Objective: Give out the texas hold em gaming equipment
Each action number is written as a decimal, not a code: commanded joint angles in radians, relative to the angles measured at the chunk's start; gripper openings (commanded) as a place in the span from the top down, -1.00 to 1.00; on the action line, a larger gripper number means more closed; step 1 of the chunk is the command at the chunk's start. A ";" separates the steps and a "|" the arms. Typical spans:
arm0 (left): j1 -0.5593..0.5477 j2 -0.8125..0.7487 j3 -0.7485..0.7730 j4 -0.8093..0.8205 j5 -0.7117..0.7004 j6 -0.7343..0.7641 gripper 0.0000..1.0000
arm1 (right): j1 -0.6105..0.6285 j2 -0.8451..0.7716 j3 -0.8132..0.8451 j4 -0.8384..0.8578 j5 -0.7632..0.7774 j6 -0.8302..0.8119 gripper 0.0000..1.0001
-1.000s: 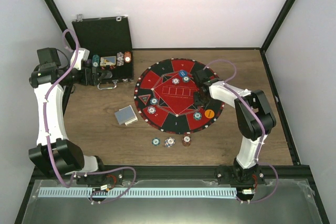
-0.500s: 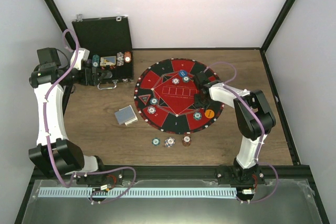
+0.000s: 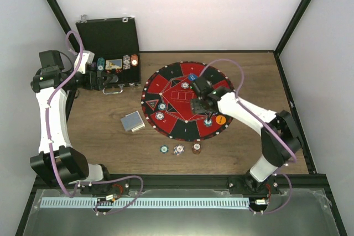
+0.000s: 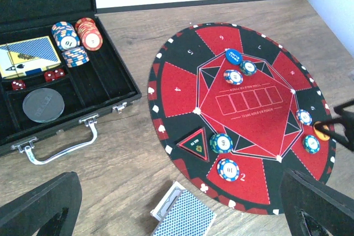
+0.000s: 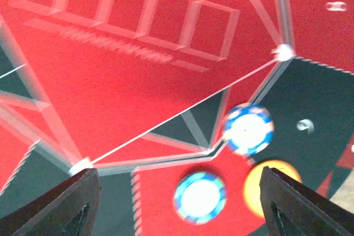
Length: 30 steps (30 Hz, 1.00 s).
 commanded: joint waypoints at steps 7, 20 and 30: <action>0.003 -0.004 0.010 0.004 0.028 0.005 -1.00 | 0.369 -0.152 -0.067 -0.120 -0.027 0.144 -0.79; 0.003 -0.017 0.015 -0.010 0.013 0.017 -1.00 | 0.502 -0.193 -0.180 -0.144 -0.074 0.227 -0.73; 0.004 -0.017 0.016 -0.008 0.023 0.011 -1.00 | 0.506 -0.212 -0.271 -0.129 -0.080 0.258 -0.52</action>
